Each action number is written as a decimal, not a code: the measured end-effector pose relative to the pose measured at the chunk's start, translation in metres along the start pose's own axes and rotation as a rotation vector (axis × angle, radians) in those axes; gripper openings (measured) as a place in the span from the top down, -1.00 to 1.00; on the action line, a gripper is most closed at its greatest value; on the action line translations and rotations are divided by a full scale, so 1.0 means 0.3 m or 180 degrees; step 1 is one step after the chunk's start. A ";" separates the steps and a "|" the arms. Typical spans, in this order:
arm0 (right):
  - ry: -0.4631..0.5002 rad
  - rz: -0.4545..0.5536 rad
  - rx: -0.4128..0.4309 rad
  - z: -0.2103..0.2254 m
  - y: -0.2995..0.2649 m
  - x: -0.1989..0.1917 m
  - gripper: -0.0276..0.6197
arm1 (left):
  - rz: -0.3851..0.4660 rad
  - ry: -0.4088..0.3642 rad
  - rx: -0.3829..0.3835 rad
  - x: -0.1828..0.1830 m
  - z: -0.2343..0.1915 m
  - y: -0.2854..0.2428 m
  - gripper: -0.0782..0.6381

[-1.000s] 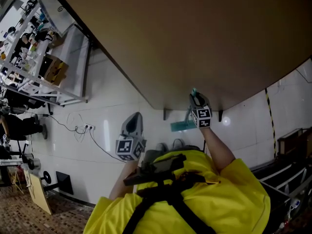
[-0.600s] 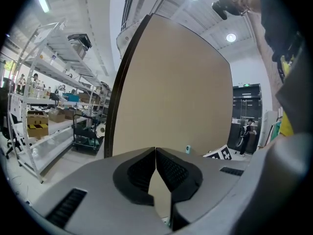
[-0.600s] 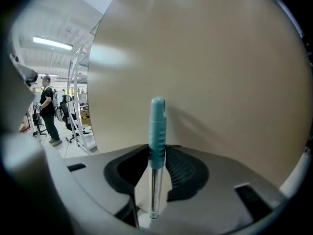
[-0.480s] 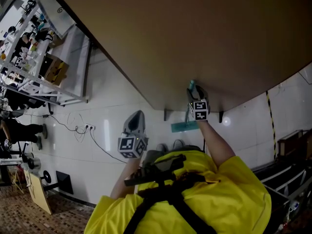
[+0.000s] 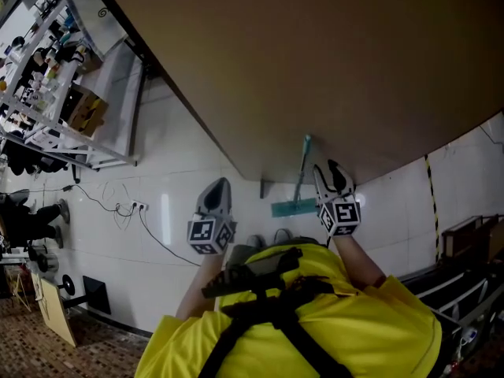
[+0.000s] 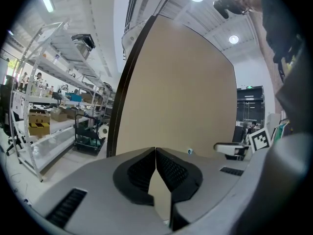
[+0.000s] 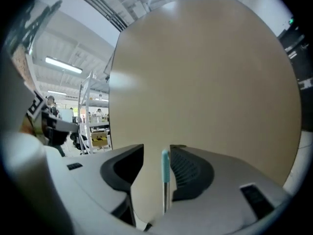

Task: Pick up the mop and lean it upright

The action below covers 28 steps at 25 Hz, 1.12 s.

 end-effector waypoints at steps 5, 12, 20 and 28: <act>-0.0092 0.0253 0.0049 -0.028 0.108 0.143 0.81 | 0.0072 -0.0035 -0.0050 0.032 0.018 -0.019 0.76; -0.0187 0.0355 0.0032 -0.041 0.045 0.151 0.90 | 0.0175 -0.0138 -0.0117 0.064 0.013 -0.022 0.76; -0.0349 0.0349 -0.0128 -0.075 0.053 0.129 0.90 | 0.0141 -0.0216 -0.0203 0.075 -0.014 -0.025 0.75; -0.0469 0.0404 -0.0214 -0.130 0.026 0.132 0.90 | 0.0039 -0.0242 -0.0301 0.084 -0.061 0.014 0.75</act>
Point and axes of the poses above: the fingertips, and each gripper's own axes: y backward along the fingers, z to its right, x out of its top, the point moved 5 cm from there along y, backward along the fingers, and after that the axes turned 10 degrees about x, right-handed, at the moved point
